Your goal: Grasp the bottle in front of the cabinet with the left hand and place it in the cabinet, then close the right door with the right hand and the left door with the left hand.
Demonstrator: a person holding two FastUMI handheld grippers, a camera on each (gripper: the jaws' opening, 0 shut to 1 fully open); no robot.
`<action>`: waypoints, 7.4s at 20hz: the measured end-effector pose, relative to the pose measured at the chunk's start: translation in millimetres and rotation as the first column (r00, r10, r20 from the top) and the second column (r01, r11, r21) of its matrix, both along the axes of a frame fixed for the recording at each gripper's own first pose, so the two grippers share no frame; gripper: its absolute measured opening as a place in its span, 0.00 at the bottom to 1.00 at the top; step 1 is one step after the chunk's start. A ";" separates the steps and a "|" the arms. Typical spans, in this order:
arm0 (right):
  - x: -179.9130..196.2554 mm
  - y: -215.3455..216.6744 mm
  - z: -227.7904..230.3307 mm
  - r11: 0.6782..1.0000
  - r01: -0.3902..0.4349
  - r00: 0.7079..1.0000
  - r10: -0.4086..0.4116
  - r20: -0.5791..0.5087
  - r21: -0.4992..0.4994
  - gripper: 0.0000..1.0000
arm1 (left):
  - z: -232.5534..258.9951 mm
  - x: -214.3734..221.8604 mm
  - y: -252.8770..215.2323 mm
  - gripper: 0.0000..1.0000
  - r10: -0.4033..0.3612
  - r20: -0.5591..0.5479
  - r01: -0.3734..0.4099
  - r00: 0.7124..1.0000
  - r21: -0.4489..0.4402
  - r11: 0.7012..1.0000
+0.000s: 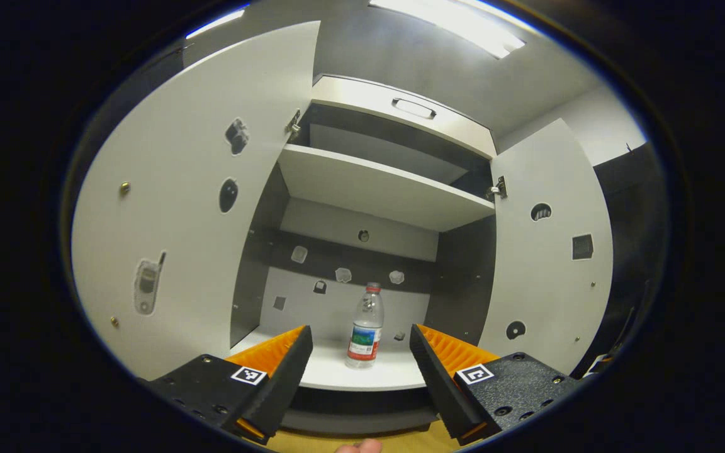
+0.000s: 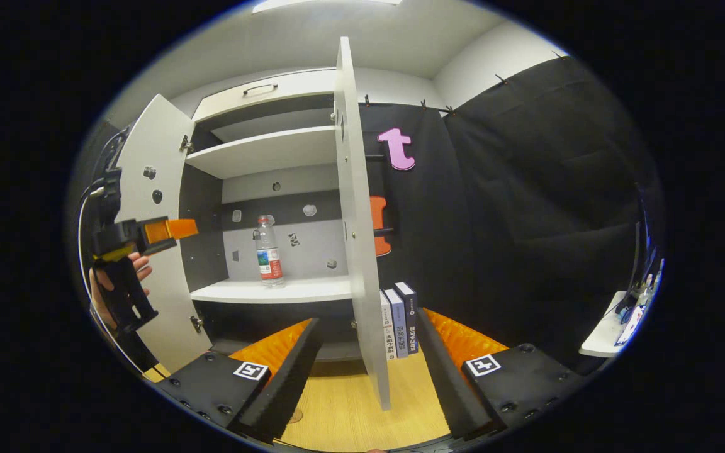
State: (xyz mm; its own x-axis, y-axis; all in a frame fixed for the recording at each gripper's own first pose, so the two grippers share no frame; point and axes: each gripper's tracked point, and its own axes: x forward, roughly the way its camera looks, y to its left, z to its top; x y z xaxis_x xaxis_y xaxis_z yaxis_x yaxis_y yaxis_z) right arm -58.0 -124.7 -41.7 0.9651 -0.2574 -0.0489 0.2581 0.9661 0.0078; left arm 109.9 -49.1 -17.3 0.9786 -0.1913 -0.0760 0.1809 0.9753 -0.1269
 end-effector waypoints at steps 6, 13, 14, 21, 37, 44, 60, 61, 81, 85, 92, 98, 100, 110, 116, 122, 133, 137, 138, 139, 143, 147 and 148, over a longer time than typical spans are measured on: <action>3.6 -53.4 58.1 0.996 0.070 0.996 -0.066 0.059 -0.058 0.98 | -30.6 -62.1 19.9 0.94 0.084 0.013 -0.084 0.996 0.053 0.995; 38.9 -119.4 124.8 0.974 0.186 0.976 -0.167 0.138 -0.133 0.97 | -44.0 -87.6 12.5 0.95 0.051 -0.030 -0.051 0.998 0.008 0.999; 47.1 -119.2 131.0 0.974 0.178 0.977 -0.158 0.144 -0.141 0.98 | -44.4 -89.5 16.1 0.94 0.060 -0.028 -0.059 0.998 0.017 0.998; 73.2 -110.3 128.2 0.977 0.158 0.979 -0.137 0.150 -0.141 0.92 | -53.3 -97.4 39.5 0.94 0.091 -0.030 -0.089 0.995 0.048 0.995; 84.6 -31.2 120.8 0.985 -0.009 0.988 0.036 0.150 -0.174 0.93 | -49.8 -91.1 28.3 0.94 0.015 -0.019 -0.014 1.000 0.044 0.999; 116.0 32.8 111.5 0.974 -0.171 0.972 0.192 0.138 -0.148 0.84 | -49.1 -95.4 47.7 0.94 0.068 -0.021 -0.067 0.997 0.055 0.996; 211.2 79.3 61.1 0.959 -0.269 0.962 0.271 0.011 -0.094 0.92 | -34.7 -119.1 103.4 0.95 0.212 0.000 -0.212 0.977 0.065 0.975; 215.1 80.9 61.0 0.956 -0.280 0.959 0.282 0.008 -0.092 0.92 | -27.0 -124.0 108.9 0.95 0.232 0.017 -0.233 0.973 0.074 0.970; 123.6 71.6 54.0 0.958 -0.263 0.964 0.264 -0.003 -0.115 0.93 | 63.0 -87.3 266.0 0.94 0.496 0.131 -0.513 0.858 0.195 0.836; 101.2 56.9 52.7 0.969 -0.215 0.977 0.215 -0.011 -0.123 0.93 | 75.2 -58.2 263.3 0.94 0.447 0.168 -0.475 0.879 0.210 0.855; 88.4 44.2 43.9 0.981 -0.176 0.984 0.174 -0.024 -0.081 0.93 | 71.7 -54.3 266.8 0.93 0.444 0.172 -0.475 0.879 0.252 0.843; 91.9 43.9 42.1 0.983 -0.177 0.984 0.176 -0.011 -0.053 0.93 | 70.7 -45.6 253.8 0.89 0.352 0.148 -0.380 0.924 0.272 0.884; 94.2 42.9 41.8 0.983 -0.177 0.984 0.176 -0.011 -0.055 0.93 | 71.0 -41.7 240.0 0.87 0.316 0.133 -0.341 0.939 0.265 0.902; 87.0 28.5 43.8 0.985 -0.155 0.988 0.154 -0.011 -0.078 0.93 | 54.8 -35.8 163.8 0.89 0.166 0.065 -0.175 0.984 0.172 0.970; 76.2 12.9 50.9 0.989 -0.113 0.993 0.114 0.007 -0.095 0.93 | 37.4 -21.5 105.6 0.90 0.073 0.061 -0.081 0.995 0.145 0.986; 65.2 0.8 50.6 0.991 -0.080 0.997 0.082 0.015 -0.105 0.93 | 16.7 -11.8 53.6 0.94 -0.025 0.020 0.024 0.999 0.072 0.997; 65.5 -9.7 46.0 0.996 -0.069 0.997 0.071 0.022 -0.064 0.93 | -32.0 30.8 4.9 0.94 -0.077 -0.047 0.080 0.996 0.063 0.995; 65.9 -12.2 42.3 0.996 -0.065 0.998 0.066 0.013 -0.058 0.93 | -52.6 54.4 0.6 0.94 -0.056 -0.075 0.060 0.996 0.051 0.997; 65.5 -14.2 42.3 0.996 -0.060 0.998 0.061 0.013 -0.058 0.93 | -53.7 58.1 -1.6 0.94 -0.059 -0.071 0.062 0.996 0.041 0.997; 65.5 -15.1 42.4 0.997 -0.057 0.998 0.058 0.014 -0.058 0.93 | -57.0 59.6 -2.5 0.94 -0.059 -0.078 0.061 0.995 0.029 0.998; 66.9 -19.5 46.0 0.997 -0.048 0.999 0.049 0.023 -0.052 0.93 | -63.3 66.0 -2.6 0.94 -0.023 -0.091 0.024 0.996 0.014 1.000; 67.9 -21.4 50.1 0.997 -0.039 0.999 0.041 0.028 -0.067 0.93 | -63.2 62.2 -3.8 0.95 0.016 -0.067 -0.009 0.998 0.108 0.994; 68.0 -20.1 50.0 0.997 -0.042 0.999 0.044 0.027 -0.067 0.93 | -64.7 63.4 -3.9 0.94 0.025 -0.062 -0.016 0.998 0.127 0.992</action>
State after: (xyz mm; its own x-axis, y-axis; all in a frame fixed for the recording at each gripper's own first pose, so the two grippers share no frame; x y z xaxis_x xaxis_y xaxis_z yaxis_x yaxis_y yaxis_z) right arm 10.1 -144.8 8.3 0.9761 -0.2174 -0.0053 0.2169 0.9749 -0.0502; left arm 173.3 -53.1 -82.1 0.9746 -0.1562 -0.1604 0.1562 0.9876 -0.0129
